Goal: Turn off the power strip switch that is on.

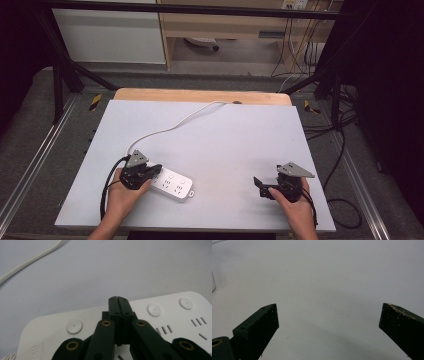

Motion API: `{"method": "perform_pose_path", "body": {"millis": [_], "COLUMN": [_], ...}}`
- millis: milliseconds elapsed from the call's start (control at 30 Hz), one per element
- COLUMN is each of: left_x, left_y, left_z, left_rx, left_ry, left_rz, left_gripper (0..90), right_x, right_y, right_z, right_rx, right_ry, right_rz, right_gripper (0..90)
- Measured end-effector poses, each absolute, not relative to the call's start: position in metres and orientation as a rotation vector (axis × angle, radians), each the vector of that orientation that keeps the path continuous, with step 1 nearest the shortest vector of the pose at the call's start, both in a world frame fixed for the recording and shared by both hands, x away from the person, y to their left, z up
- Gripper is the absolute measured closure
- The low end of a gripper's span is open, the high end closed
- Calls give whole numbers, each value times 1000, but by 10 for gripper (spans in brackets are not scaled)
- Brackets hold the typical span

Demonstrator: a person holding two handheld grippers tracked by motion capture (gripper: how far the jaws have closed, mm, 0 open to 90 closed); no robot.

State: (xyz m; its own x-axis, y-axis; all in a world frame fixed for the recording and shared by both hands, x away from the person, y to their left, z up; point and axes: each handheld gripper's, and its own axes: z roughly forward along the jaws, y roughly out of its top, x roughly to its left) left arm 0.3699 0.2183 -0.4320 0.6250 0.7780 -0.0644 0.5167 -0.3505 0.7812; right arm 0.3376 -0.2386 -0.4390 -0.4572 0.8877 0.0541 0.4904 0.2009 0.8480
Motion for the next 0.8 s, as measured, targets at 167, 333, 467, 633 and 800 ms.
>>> {"method": "perform_pose_path", "body": {"millis": [167,333,467,633,800], "left_x": [370,370,370,370,370], "left_y": [218,218,217,217,217], "left_z": [-432,-432,-432,-432,-431], "left_rx": [2034,2035,2041,2043,2046], "left_ry": [1016,1015,1014,1009,1009], "left_rz": [405,403,415,419,417], "left_gripper": [900,900,900,900,900], "right_x": [338,337,338,338,338], "right_y": [-239,-238,-238,-238,-238], "right_z": [-439,-439,-439,-439,-439], "right_rx": [1280,1280,1280,1283,1286], "right_ry": [2031,2031,2031,2029,2028], "right_rz": [1173,1174,1173,1171,1172], "right_gripper": [31,31,31,29,30]}}
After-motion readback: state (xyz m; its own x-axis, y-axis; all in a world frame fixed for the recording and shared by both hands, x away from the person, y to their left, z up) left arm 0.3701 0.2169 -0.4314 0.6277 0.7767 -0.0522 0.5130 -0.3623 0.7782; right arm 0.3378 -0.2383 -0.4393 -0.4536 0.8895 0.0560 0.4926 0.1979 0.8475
